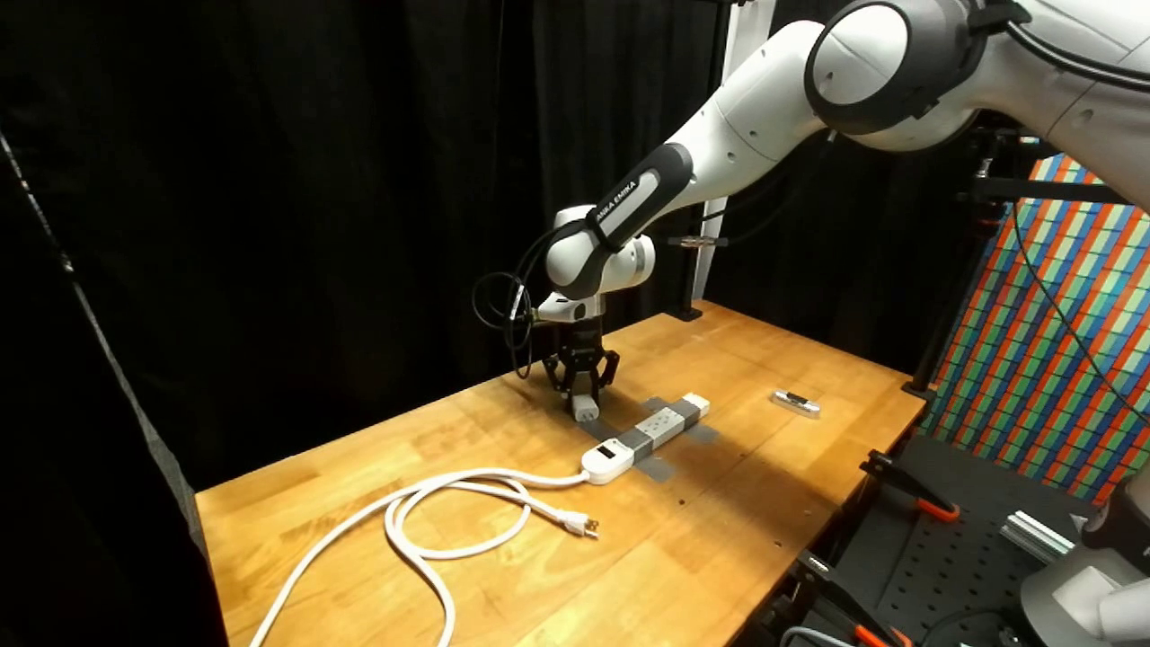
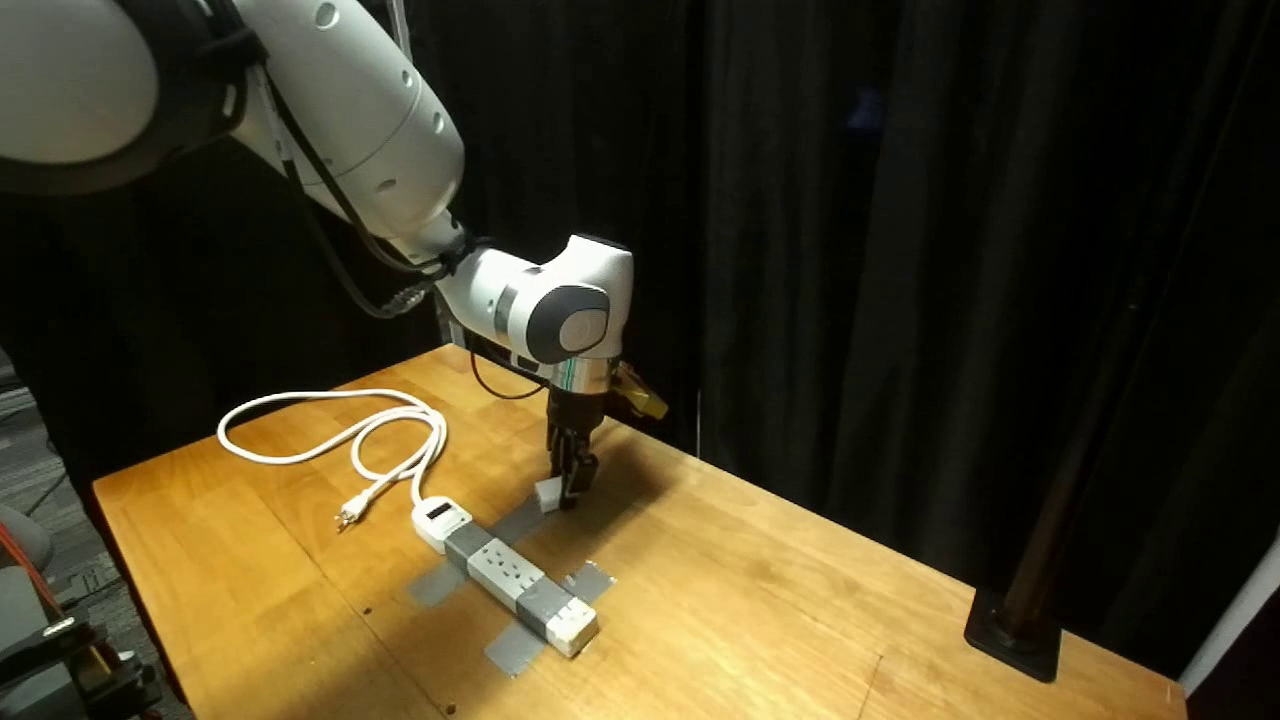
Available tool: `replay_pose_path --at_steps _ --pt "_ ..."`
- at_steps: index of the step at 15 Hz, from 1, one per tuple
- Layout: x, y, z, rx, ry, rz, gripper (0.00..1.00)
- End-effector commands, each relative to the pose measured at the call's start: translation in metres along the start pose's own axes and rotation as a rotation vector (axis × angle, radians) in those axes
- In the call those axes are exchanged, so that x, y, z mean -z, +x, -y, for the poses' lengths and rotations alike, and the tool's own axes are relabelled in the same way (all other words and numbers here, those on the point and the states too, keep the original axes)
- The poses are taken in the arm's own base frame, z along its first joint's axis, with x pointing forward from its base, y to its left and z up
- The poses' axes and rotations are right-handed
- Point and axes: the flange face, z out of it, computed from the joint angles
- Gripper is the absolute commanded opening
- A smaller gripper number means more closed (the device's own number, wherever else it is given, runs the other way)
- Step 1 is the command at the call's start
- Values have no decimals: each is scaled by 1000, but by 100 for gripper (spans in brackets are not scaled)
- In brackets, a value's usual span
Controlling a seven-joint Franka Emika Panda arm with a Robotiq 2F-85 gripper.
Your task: Put the charging adapter on the extension cable
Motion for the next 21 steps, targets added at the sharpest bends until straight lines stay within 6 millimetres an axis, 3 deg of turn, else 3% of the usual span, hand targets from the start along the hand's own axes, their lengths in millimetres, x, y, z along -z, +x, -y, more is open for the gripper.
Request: replay_pose_path --at_steps 1,7,13,17,21 --pt "4 -24 6 -133 -16 101 23" --pt "64 -51 73 -239 -29 409 23" --pt "98 -36 169 -397 148 642 23" --pt "91 -23 199 -614 179 764 23" --pt "50 0 193 -801 225 767 23"
